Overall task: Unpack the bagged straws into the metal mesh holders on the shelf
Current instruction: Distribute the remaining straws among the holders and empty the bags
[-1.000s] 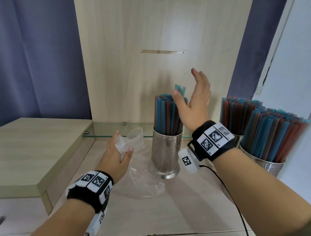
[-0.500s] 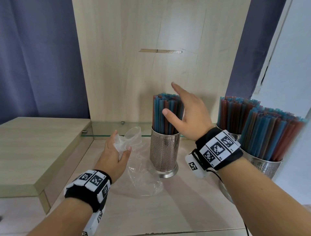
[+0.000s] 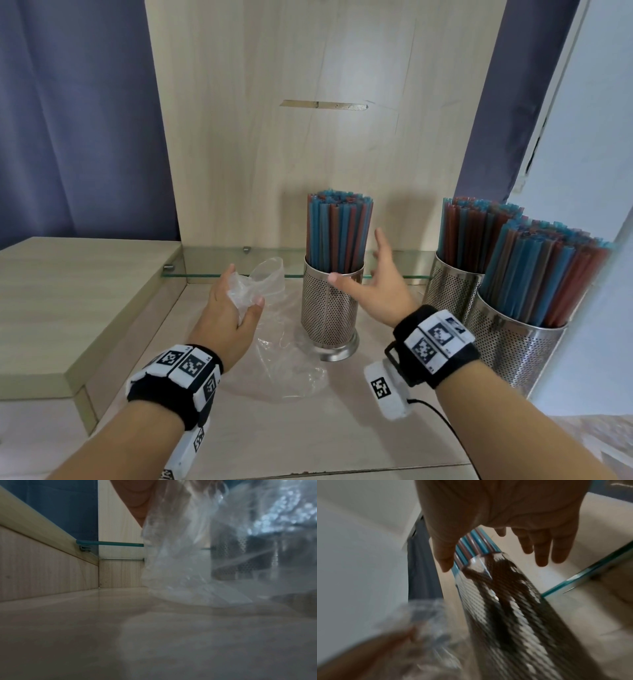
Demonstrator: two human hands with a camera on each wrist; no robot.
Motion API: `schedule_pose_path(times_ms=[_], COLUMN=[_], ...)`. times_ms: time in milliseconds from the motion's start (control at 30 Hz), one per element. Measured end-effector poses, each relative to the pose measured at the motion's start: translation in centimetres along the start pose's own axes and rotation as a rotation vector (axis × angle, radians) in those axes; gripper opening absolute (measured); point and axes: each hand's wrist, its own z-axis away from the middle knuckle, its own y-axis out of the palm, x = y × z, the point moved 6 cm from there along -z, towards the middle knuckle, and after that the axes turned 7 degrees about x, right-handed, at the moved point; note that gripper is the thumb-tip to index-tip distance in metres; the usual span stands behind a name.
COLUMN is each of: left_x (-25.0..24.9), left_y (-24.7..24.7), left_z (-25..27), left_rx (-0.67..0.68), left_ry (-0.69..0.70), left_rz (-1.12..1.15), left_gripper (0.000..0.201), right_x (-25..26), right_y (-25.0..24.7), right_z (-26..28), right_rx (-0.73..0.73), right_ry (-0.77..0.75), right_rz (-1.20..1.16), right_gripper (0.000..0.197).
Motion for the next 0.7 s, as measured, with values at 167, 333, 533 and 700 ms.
schedule_pose_path(times_ms=[167,333,533,700], left_x=[-0.2,-0.2,-0.3,-0.4], left_y=[-0.2,-0.2,-0.3,-0.4], left_z=[0.1,0.1,0.3,0.2], left_rx=[-0.013,0.001,0.01,0.013], left_ry=[0.002,-0.01,-0.027,-0.035], left_rz=[-0.03,-0.044,-0.048,-0.063], left_gripper=[0.08,0.082,0.084,0.085], right_x=[-0.9,-1.5,-1.9,-2.6], right_y=[1.9,1.7,-1.4,-3.6], right_z=[0.0,0.5,3.5,5.9], right_rx=[-0.025,-0.074,-0.192,-0.299], right_ry=[-0.015,0.082,0.157,0.192], right_rz=[-0.01,-0.005,0.099,0.112], right_gripper=[0.097,0.101,0.097,0.1])
